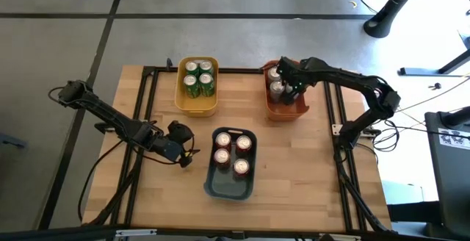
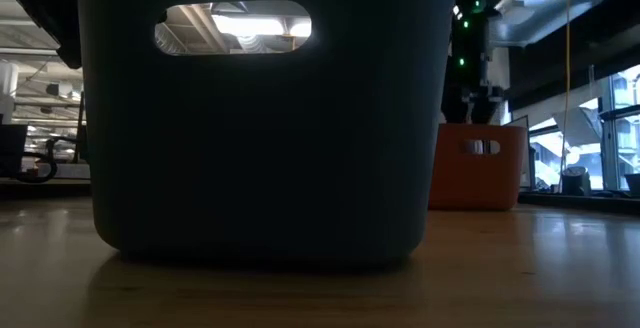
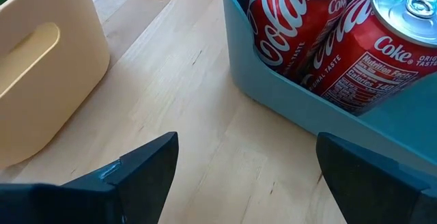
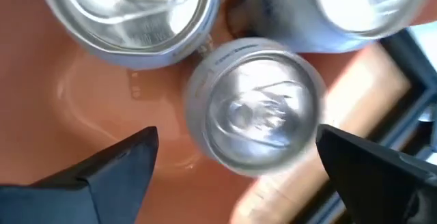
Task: Sort soda cans
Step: Put the blue-white soda can into the orange bin, then move the blue bin to the top middle of the table
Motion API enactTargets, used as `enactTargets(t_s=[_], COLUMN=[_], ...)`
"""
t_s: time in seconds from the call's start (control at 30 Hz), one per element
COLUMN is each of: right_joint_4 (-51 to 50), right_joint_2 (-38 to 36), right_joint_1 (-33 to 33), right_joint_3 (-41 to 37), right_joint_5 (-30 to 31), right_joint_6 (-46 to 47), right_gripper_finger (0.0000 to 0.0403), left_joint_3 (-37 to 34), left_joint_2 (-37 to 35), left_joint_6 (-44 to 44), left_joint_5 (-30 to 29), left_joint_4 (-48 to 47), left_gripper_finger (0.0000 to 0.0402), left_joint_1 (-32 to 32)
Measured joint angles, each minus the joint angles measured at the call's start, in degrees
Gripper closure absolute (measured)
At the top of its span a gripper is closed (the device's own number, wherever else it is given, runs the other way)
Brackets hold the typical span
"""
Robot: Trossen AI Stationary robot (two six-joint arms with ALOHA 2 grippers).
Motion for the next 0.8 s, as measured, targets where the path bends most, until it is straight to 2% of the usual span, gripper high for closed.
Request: enactTargets(t_s=[0.13,0.3,0.5,0.63,0.8], right_joint_4=[-4.7,-6.3,-3.7,-1.0,9.7], right_joint_2=[-2.3,-6.7,-10.9,-11.0,-10.8], right_joint_1=[0.2,4.5,15.2,23.9,33.7], right_joint_3=[5.2,9.1,9.6,9.6,7.4], right_joint_5=[0.4,-1.0,-3.2,-4.0,-3.0], right_joint_6=[1.0,3.1,7.4,10.1,11.2], right_gripper_finger=[0.0007,0.0006,0.0006,0.0006,0.0006], left_joint_3=[0.0,0.0,0.0,0.0,0.0], left_joint_2=[0.0,0.0,0.0,0.0,0.0], left_joint_6=[-0.7,-0.7,-1.1,-0.5,1.6], left_joint_5=[0.0,0.0,0.5,2.4,2.7], left_joint_4=[0.0,0.0,0.0,2.2,5.2], left_gripper_finger=[0.0066,0.0066,0.0066,0.0066,0.0066], left_joint_1=[0.0,0.0,-0.2,-0.3,-1.2])
